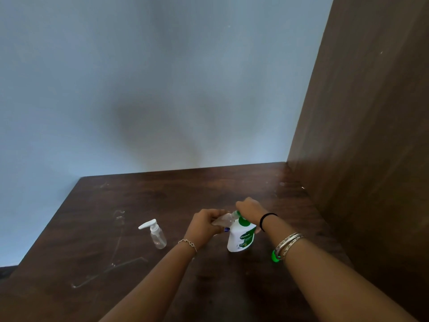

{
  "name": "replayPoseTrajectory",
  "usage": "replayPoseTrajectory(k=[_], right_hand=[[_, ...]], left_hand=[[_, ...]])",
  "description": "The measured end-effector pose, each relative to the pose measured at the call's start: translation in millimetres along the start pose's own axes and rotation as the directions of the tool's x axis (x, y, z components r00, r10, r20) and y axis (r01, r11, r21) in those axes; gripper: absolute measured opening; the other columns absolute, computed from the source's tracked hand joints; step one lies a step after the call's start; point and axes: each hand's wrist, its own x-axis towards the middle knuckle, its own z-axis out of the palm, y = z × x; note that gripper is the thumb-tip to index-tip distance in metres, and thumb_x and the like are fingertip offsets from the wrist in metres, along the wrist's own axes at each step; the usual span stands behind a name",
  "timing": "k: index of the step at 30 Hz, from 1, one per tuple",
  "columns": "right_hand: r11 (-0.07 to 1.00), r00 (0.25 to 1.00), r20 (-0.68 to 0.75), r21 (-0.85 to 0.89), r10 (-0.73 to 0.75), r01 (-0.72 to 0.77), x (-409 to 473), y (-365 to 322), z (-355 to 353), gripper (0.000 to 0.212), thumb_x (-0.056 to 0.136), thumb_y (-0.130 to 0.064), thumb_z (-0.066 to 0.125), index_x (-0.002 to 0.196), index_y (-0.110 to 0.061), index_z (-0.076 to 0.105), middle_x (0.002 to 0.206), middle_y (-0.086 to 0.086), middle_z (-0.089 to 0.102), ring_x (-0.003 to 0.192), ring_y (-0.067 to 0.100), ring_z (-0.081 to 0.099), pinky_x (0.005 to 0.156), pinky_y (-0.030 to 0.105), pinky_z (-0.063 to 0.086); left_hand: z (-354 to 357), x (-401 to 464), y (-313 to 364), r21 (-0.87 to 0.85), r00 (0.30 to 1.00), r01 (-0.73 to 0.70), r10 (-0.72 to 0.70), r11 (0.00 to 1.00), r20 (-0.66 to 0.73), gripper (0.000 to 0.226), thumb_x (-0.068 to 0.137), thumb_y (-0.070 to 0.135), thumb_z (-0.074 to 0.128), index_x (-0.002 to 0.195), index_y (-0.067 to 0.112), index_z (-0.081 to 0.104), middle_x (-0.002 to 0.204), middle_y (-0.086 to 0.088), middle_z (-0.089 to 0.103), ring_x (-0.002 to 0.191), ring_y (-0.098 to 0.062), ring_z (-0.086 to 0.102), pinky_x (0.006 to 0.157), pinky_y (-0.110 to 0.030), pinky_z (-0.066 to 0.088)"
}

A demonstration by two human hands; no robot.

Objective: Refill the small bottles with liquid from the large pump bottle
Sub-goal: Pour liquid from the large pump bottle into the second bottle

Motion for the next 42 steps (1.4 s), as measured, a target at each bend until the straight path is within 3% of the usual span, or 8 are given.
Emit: replayPoseTrajectory(k=[4,9,14,16,22,27,34,42], right_hand=[[1.000,1.000,-0.014,-0.019,-0.001,0.001,1.2,-1.0,0.3,0.020,0.090,-0.024,0.041,0.092,-0.006,0.049,0.092,0.013,0.050,0.086,0.029,0.052,0.083,0.043,0.049],[0.991,0.987,0.162,-0.132,0.007,0.015,-1.5,-6.3,-12.3,0.023,0.095,-0.025,0.035,0.092,-0.007,0.049,0.094,0.013,0.049,0.079,0.029,0.055,0.051,0.035,0.051],[0.996,1.000,-0.004,-0.091,-0.023,0.022,-0.2,-1.0,-1.8,0.023,0.092,-0.023,0.038,0.089,-0.005,0.050,0.094,0.015,0.049,0.093,0.033,0.056,0.086,0.046,0.053],[0.996,1.000,-0.012,-0.093,-0.017,0.016,-1.5,-1.9,-1.3,0.023,0.092,-0.025,0.038,0.090,-0.006,0.050,0.096,0.015,0.049,0.094,0.032,0.056,0.090,0.048,0.051],[0.998,0.993,0.110,-0.051,0.044,-0.039,-3.7,-6.7,-9.5,0.027,0.093,-0.030,0.037,0.096,-0.007,0.051,0.102,0.017,0.052,0.094,0.036,0.058,0.080,0.047,0.056],[0.998,1.000,0.003,-0.064,0.010,-0.009,0.8,-0.8,-0.3,0.020,0.091,-0.025,0.038,0.091,-0.008,0.048,0.097,0.014,0.049,0.091,0.029,0.052,0.089,0.045,0.050],[0.992,0.997,0.081,-0.126,0.021,-0.010,-2.2,-7.2,-10.1,0.027,0.097,-0.017,0.033,0.072,-0.012,0.040,0.092,0.013,0.048,0.095,0.032,0.049,0.081,0.037,0.041],[0.991,0.999,-0.028,-0.132,-0.022,0.018,3.5,1.1,1.0,0.025,0.089,-0.028,0.039,0.067,-0.017,0.044,0.089,0.012,0.052,0.081,0.025,0.049,0.075,0.033,0.040]], left_hand=[[-0.2,-0.9,-1.0,-0.009,1.000,0.002,-0.002,1.000,-0.008,0.049,0.069,0.014,0.076,0.116,0.015,0.062,0.112,-0.003,0.068,0.098,-0.003,0.058,0.077,-0.006,0.036],[-1.7,-1.4,1.3,-0.020,1.000,-0.003,0.003,1.000,-0.007,0.051,0.069,0.014,0.077,0.118,0.014,0.061,0.113,-0.003,0.067,0.097,-0.002,0.056,0.076,-0.004,0.035],[0.0,-2.1,-0.7,-0.012,1.000,0.009,-0.009,1.000,-0.003,0.052,0.070,0.015,0.076,0.119,0.015,0.060,0.116,-0.003,0.066,0.099,-0.002,0.056,0.080,-0.006,0.036],[-0.1,-2.5,-1.4,-0.017,1.000,0.011,-0.011,1.000,-0.004,0.051,0.070,0.015,0.076,0.119,0.015,0.060,0.116,-0.003,0.066,0.099,-0.002,0.056,0.080,-0.007,0.037],[-1.8,-2.1,1.3,-0.036,1.000,-0.011,0.011,0.999,0.001,0.051,0.070,0.015,0.076,0.118,0.014,0.060,0.115,-0.003,0.066,0.097,0.000,0.055,0.082,-0.009,0.038],[0.4,-1.0,-0.6,-0.037,1.000,0.009,-0.009,0.999,0.006,0.050,0.070,0.014,0.076,0.118,0.015,0.060,0.114,-0.003,0.067,0.096,-0.001,0.056,0.081,-0.008,0.038],[-1.4,-1.8,1.5,-0.055,1.000,-0.009,0.008,0.998,-0.010,0.050,0.070,0.013,0.076,0.118,0.013,0.061,0.114,-0.005,0.067,0.096,-0.002,0.056,0.071,0.002,0.038],[0.3,-3.5,-1.0,-0.043,1.000,0.007,-0.007,0.999,0.000,0.051,0.071,0.014,0.075,0.119,0.013,0.059,0.116,-0.004,0.066,0.096,-0.002,0.055,0.079,-0.007,0.037]])
